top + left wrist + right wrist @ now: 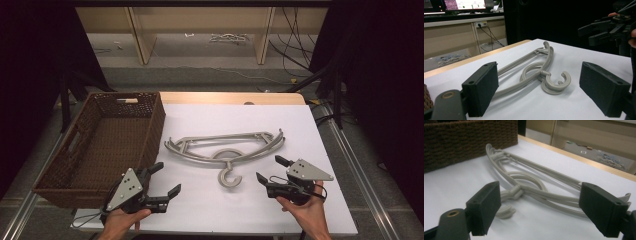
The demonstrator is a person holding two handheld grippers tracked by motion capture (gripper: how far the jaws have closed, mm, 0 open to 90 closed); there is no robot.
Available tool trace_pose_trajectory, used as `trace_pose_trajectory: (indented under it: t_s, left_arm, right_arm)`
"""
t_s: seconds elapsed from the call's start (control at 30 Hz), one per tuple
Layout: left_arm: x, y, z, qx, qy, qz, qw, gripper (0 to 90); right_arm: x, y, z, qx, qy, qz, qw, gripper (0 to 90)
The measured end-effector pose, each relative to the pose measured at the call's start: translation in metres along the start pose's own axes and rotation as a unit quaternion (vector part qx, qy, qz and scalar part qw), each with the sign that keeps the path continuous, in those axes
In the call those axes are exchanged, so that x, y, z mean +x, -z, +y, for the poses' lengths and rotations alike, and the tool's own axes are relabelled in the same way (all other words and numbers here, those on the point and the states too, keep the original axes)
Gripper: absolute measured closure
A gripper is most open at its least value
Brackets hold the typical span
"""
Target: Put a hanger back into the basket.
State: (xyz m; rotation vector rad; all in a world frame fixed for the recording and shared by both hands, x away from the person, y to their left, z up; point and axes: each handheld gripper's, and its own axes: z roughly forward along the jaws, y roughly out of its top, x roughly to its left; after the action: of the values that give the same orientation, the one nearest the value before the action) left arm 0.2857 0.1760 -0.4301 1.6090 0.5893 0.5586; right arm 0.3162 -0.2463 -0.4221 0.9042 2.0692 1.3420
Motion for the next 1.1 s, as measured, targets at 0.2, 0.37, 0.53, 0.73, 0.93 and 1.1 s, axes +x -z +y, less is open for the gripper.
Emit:
trace_pose_trajectory:
  t_s: [0.2,0.37,0.53,0.73,0.93,1.1]
  left_arm:
    - [0.000,0.000,0.000,0.005,0.000,0.001,1.0000,15.6]
    - [0.000,0.000,0.000,0.007,0.002,0.002,1.0000,15.6]
    - [0.000,0.000,-0.001,0.009,0.002,0.002,1.0000,15.6]
    - [-0.001,-0.001,-0.001,0.012,0.002,-0.001,0.9999,15.6]
    - [0.000,-0.001,-0.001,0.016,-0.002,-0.006,0.9999,15.6]
    - [-0.002,-0.001,-0.001,0.021,-0.004,-0.009,0.9997,15.6]
  right_arm:
    - [-0.010,-0.017,0.010,0.024,0.045,0.024,0.9984,24.9]
    - [-0.015,-0.030,0.016,0.041,0.058,0.035,0.9969,25.2]
    - [-0.022,-0.043,0.024,0.066,0.085,0.039,0.9935,25.1]
    - [-0.029,-0.061,0.029,0.107,0.129,0.065,0.9838,25.3]
    - [-0.038,-0.084,0.029,0.147,0.149,0.076,0.9750,26.9]
    - [-0.041,-0.097,0.027,0.174,0.166,0.080,0.9674,27.8]
